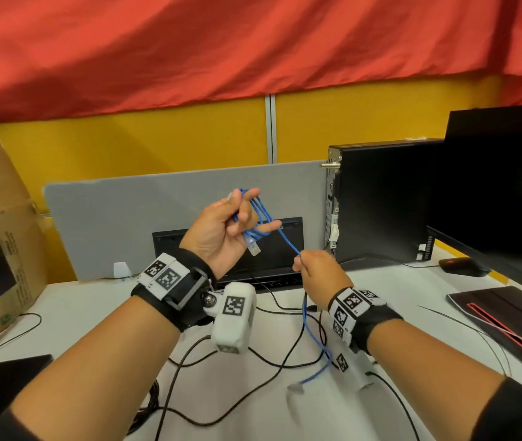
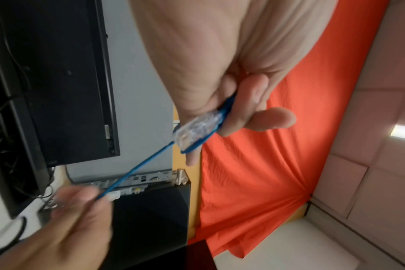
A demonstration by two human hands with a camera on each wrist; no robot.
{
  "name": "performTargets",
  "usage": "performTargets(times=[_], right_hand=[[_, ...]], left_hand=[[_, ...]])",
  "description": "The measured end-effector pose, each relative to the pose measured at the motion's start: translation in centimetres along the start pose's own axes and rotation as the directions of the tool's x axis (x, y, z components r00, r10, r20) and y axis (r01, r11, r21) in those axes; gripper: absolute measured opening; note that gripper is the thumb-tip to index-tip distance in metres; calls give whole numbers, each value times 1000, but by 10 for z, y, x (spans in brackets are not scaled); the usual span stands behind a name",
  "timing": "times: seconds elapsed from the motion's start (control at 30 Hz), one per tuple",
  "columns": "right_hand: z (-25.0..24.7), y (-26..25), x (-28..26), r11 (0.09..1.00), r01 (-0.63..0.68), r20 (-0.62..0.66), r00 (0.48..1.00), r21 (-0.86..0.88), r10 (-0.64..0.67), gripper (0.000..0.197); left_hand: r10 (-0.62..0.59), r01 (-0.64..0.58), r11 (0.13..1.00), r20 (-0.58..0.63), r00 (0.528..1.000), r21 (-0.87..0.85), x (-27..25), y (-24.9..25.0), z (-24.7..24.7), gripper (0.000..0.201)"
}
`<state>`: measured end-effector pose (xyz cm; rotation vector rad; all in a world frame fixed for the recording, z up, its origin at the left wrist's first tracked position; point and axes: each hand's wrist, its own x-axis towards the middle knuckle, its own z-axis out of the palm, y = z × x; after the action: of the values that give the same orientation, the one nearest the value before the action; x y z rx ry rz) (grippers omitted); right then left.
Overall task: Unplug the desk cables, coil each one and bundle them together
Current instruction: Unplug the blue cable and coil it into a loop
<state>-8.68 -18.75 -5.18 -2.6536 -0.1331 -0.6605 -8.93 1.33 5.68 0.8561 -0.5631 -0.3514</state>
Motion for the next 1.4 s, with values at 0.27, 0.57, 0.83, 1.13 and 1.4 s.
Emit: performTargets(times=[0.27, 0.57, 0.83, 1.13, 1.4], right_hand=[[-19, -3, 4, 961, -241, 174, 960, 131, 217, 19], [-10, -12, -19, 964, 2, 181, 982, 267, -52, 17], [-25, -33, -26, 926, 179, 104, 969, 332, -225, 29], [-62, -29, -4, 946, 228, -76, 973, 229, -216, 25], [-54, -1, 4, 926, 273, -184, 956, 261, -230, 45]], left_hand=[[149, -148, 989, -70, 986, 22, 10, 10, -15, 23], [228, -211, 971, -178, 957, 113, 18, 6, -32, 51], [283, -6, 478, -148, 948, 878, 13, -19, -32, 15], [12, 14, -154, -13, 1000, 988, 3, -34, -34, 30], [-118, 287, 351, -262, 958, 891, -3, -34, -25, 36]])
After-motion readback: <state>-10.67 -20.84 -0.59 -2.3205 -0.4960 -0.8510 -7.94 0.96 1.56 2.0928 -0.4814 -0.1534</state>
